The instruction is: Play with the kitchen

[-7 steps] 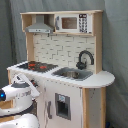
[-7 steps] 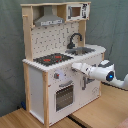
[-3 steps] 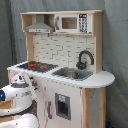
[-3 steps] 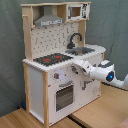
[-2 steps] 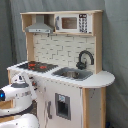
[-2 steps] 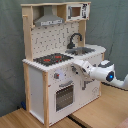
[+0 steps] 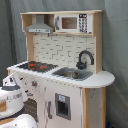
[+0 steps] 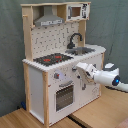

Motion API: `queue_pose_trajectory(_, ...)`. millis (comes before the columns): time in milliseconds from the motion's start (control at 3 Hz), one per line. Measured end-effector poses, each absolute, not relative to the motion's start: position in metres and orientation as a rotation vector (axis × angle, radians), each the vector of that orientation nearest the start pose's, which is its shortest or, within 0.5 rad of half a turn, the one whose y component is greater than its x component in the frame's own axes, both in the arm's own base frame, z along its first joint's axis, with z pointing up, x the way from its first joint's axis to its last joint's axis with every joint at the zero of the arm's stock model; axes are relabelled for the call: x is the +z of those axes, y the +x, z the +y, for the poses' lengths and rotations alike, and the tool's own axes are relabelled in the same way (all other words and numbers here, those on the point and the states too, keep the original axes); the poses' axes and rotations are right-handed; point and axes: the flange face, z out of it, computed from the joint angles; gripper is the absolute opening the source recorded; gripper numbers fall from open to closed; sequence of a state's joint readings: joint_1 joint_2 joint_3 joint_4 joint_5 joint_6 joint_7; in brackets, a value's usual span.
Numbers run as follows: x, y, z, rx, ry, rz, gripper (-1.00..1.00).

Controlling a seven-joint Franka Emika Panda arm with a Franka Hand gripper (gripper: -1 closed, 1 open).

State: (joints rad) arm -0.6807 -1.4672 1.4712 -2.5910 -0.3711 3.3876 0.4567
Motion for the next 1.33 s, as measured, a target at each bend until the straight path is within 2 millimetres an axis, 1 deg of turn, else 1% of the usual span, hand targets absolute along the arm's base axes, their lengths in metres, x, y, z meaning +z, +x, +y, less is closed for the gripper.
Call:
queue_pose_trajectory(333, 0.343, 0.277, 0.393, 1.370, 1.367, 1.246, 1.00)
queue_pose_trajectory(1000, 0.352, 0.243, 0.408, 1.333, 1.307, 1.218, 1.00)
queue_pose_trajectory(1333, 0.370, 0.244, 0.404, 1.287, 1.266, 1.192, 1.00)
